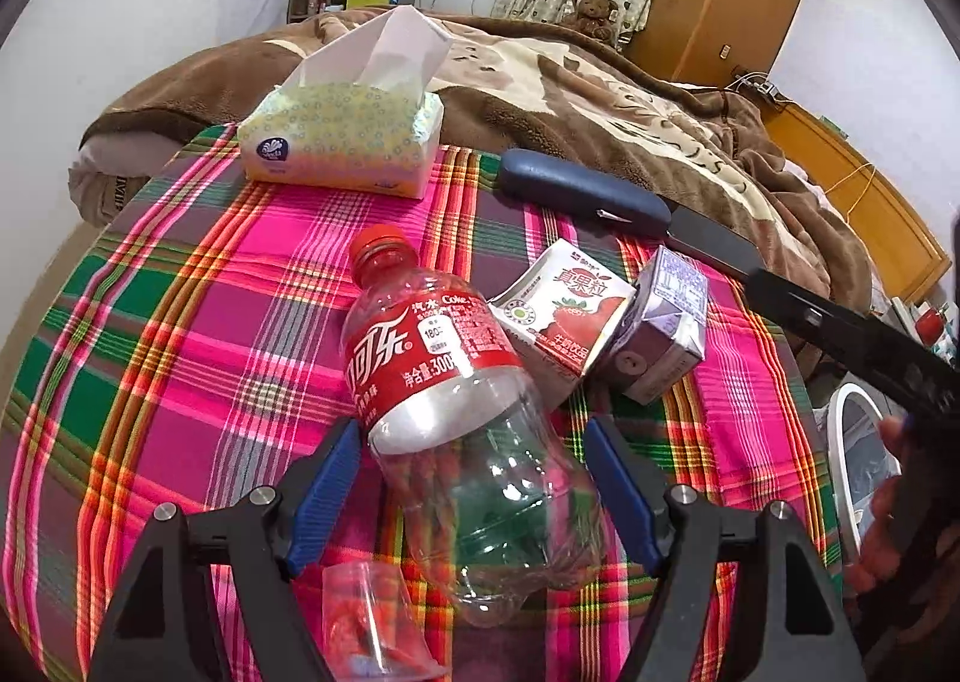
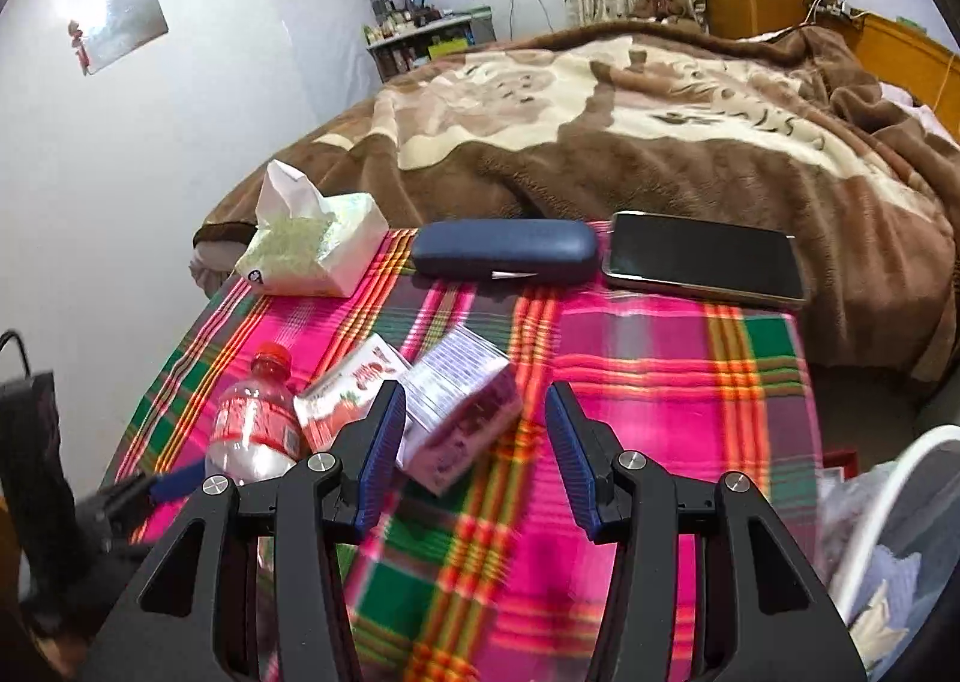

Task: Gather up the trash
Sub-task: 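Grasp the purple milk carton with the right gripper while the left grasps the Coca-Cola bottle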

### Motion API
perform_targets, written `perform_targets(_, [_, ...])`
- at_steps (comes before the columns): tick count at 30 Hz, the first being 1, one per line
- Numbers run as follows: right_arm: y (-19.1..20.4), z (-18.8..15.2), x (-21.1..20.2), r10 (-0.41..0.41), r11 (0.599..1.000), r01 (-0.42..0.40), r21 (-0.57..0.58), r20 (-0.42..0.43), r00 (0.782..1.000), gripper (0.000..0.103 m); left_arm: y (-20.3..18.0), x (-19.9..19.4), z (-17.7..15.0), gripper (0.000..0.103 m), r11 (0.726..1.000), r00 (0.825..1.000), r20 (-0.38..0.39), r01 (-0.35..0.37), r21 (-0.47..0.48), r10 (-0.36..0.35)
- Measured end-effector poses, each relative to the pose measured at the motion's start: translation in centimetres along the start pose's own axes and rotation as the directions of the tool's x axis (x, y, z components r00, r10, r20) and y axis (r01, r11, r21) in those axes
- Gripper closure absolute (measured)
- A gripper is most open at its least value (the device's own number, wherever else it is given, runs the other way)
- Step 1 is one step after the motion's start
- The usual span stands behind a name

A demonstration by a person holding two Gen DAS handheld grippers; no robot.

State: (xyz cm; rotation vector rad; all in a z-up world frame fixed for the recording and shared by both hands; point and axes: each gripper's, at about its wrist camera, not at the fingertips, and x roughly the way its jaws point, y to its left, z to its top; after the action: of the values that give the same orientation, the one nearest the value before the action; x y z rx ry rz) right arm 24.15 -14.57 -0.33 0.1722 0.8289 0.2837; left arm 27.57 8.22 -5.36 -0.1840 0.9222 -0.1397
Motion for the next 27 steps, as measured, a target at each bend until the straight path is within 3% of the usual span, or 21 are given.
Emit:
perform_targets(9, [1.4,1.6,2.9,-0.060,0.994,0.067,0.090,-0.075,0.995,0.053,2.0,-0.4,0.7,0.028,1.000,1.000,0.005,-0.015,0.017,0.015])
perform_targets(17, [2.5,2.4,4.1,-0.174,0.983,0.180,0.038,-0.132,0.976,0.053,3.3,-0.4,1.5,0.028,1.000,1.000,0.014,0.003,-0.006,-0.003])
perform_targets(20, [2.1,2.0,4.5,-0.165,0.982,0.179,0.067,-0.176,0.970,0.053,3.4,-0.1,1.7,0.028,1.000,1.000,0.011,0.001,-0.007,-0.001])
perform_targets(27, [2.2,1.5,4.7,-0.159,0.982,0.175,0.072,-0.186,0.970,0.051,3.6,0.8,2.1,0.028,1.000,1.000,-0.007,0.003,-0.006,-0.003])
